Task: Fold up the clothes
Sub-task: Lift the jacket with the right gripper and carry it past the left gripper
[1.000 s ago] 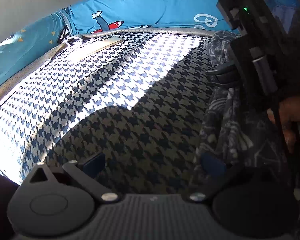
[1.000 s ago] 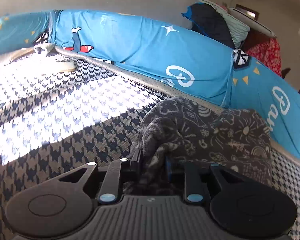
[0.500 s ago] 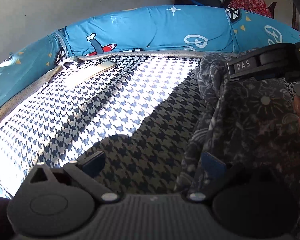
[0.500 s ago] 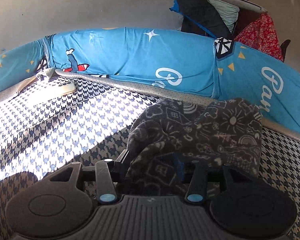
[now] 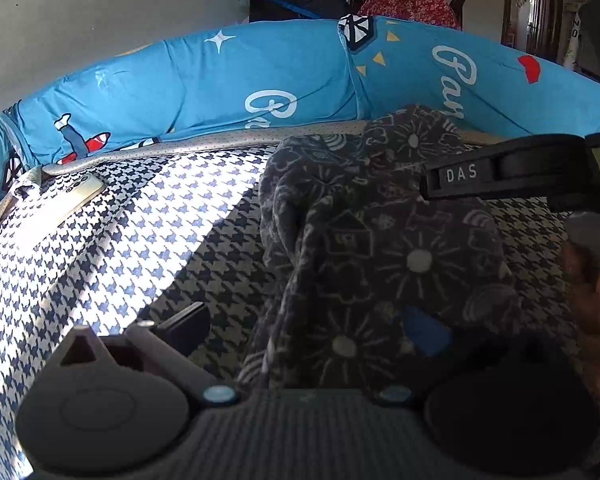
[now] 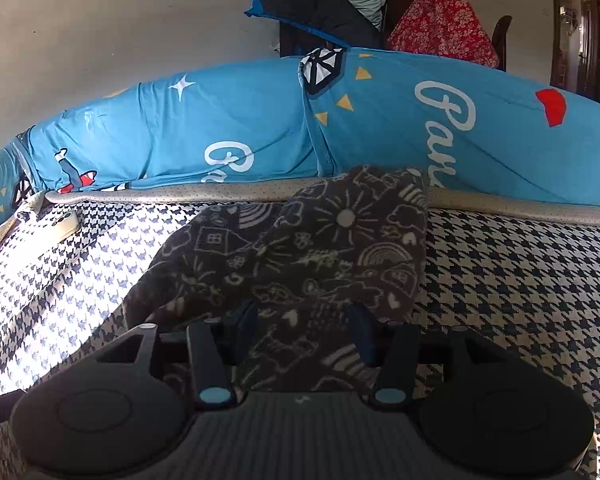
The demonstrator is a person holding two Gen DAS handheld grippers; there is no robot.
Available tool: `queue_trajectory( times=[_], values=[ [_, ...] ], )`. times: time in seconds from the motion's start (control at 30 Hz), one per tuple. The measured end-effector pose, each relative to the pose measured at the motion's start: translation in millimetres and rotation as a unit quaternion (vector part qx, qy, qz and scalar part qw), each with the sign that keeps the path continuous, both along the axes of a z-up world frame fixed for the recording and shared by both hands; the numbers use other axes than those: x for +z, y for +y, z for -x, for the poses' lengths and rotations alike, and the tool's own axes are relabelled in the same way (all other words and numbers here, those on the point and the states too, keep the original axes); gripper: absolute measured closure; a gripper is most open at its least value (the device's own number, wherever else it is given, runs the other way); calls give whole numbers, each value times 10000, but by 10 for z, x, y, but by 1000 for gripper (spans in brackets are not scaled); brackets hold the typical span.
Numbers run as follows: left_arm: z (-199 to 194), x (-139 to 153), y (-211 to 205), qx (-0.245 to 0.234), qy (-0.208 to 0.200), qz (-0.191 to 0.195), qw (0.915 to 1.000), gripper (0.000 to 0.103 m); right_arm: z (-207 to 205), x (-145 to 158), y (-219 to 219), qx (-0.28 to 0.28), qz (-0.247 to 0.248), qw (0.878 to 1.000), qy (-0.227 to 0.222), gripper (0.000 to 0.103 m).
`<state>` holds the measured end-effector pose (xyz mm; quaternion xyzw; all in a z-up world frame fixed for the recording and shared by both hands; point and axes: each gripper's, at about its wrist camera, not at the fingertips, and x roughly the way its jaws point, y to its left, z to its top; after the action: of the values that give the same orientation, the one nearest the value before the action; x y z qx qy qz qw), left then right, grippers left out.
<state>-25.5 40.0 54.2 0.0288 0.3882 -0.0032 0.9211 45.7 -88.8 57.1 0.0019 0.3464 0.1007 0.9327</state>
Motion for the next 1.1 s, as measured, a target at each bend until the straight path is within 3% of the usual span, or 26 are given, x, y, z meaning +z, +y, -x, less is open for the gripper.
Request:
queue_trajectory(
  times=[0.23, 0.47, 0.6, 1.1],
  values=[
    [-224, -127, -159, -409, -3, -149, 9991, 0, -179, -55, -184, -268, 17, 9996, 127, 52],
    [-324, -363, -95, -284, 486, -36, 9984, 0, -409, -116, -465, -609, -223, 9975, 291, 44],
    [-377, -441, -19, -155, 726, 101, 9972, 0, -523, -145, -624, -696, -490, 9956, 391, 42],
    [-371, -480, 117, -132, 862, 241, 9959, 0, -968, -414, -940, -1016, -1678, 9783, 661, 38]
  ],
)
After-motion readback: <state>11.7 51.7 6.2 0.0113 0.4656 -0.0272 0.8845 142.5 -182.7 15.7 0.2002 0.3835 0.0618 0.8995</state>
